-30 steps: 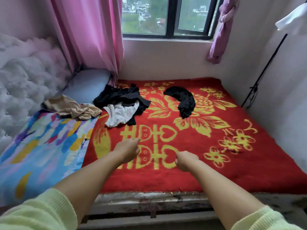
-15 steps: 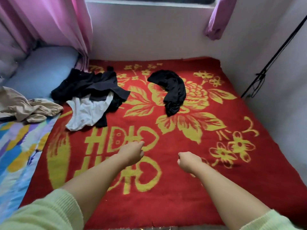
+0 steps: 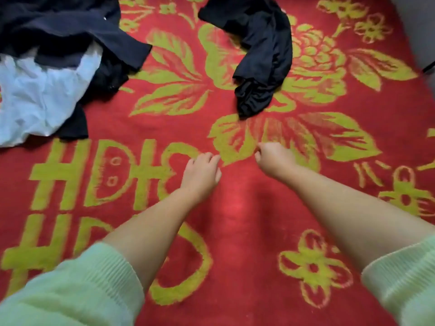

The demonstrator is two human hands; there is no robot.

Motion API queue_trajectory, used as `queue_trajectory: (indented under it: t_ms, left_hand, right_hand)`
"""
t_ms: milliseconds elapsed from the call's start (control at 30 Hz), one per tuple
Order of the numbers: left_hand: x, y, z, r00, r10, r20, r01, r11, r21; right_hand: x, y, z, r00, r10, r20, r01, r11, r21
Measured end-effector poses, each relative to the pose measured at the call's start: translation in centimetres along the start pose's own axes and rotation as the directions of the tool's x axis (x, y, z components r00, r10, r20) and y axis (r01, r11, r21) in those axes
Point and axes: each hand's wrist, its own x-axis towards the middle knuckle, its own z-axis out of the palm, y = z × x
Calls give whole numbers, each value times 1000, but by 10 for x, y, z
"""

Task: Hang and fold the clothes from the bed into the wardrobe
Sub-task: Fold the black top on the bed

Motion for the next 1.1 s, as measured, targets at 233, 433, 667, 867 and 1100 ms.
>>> queue_trajectory:
  t_ms: [233, 433, 667, 867, 1100]
  left_hand:
    - [29, -38, 76, 999, -29, -35, 31, 998, 55]
    - [33, -43, 95, 983, 41, -180, -27, 996, 82]
    - [36, -46, 96, 977, 66, -205, -44, 993, 109]
    - [40, -45, 95, 972, 71, -226, -50, 994, 95]
    - [43, -47, 87, 981, 26, -190, -25, 1000, 10]
  right_hand:
    - [103, -10, 21, 981, -54, -186, 51, 999, -19]
    - [163, -9, 30, 993, 17, -115, -29, 994, -105]
    - [166, -20, 26, 987, -32, -158, 35, 999, 19]
    - [89, -35, 62, 991, -6, -130, 17, 996, 88]
    - [31, -57, 82, 999, 8, 41, -13, 993, 121]
